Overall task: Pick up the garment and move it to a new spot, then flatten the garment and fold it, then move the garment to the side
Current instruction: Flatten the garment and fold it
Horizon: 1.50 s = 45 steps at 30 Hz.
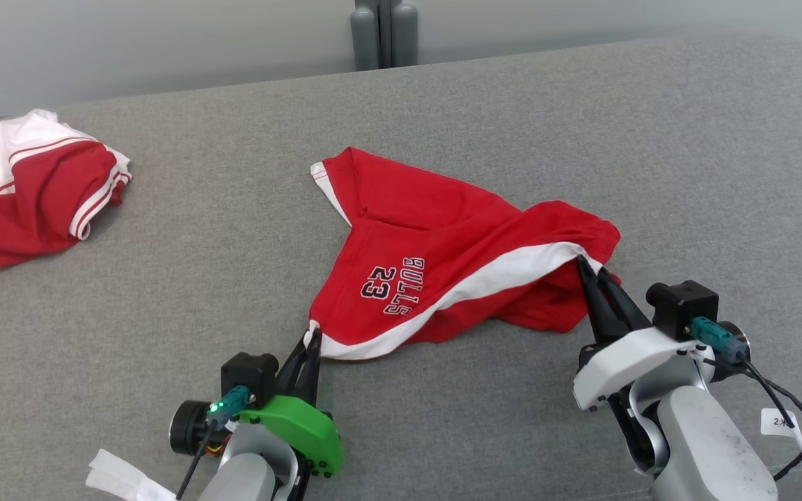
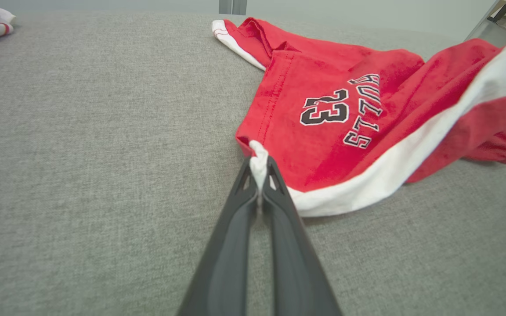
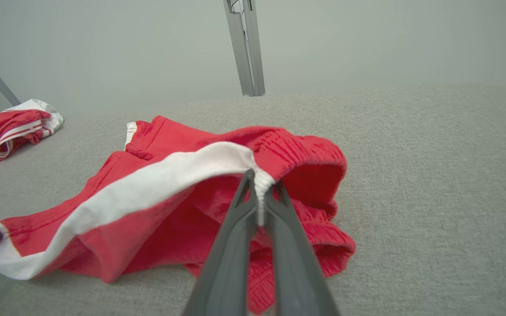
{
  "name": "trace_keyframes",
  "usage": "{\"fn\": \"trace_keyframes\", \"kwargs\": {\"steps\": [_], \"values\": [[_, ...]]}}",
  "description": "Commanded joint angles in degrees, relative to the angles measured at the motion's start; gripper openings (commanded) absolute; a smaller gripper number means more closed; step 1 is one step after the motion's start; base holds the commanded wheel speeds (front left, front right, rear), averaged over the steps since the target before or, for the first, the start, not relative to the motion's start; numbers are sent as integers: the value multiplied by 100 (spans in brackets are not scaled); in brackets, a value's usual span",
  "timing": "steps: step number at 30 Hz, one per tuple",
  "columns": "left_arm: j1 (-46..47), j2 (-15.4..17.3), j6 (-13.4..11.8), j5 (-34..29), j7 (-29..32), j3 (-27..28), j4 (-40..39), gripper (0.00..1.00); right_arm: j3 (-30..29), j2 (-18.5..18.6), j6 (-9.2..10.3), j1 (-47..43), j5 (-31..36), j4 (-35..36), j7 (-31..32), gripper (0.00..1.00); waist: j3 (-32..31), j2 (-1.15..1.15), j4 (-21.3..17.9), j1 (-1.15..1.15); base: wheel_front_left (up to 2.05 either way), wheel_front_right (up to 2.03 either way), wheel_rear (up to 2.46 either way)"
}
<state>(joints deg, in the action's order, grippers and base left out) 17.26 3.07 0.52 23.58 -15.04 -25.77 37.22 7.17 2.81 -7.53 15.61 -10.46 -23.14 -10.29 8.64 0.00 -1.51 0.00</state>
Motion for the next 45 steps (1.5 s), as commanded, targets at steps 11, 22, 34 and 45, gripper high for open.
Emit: {"fn": "trace_keyframes", "kwargs": {"steps": [11,22,34,45], "values": [[-236,55,40,-163,-19,583,-1600,0,-348,93,8,-147,246,788,-261,0,-341,0,-49,0,0,0,0],[-604,98,48,-231,-3,1070,-4593,0,-388,149,8,-659,288,3672,-116,0,-894,0,-265,0,0,0,0],[-177,523,-176,-431,934,1265,-6482,0,-233,231,8,-917,309,5793,682,0,-573,0,-339,0,0,0,0],[2792,560,210,449,1725,1779,-3713,0,116,438,7,2501,-252,2330,544,0,1005,0,-332,0,0,0,0]]}}
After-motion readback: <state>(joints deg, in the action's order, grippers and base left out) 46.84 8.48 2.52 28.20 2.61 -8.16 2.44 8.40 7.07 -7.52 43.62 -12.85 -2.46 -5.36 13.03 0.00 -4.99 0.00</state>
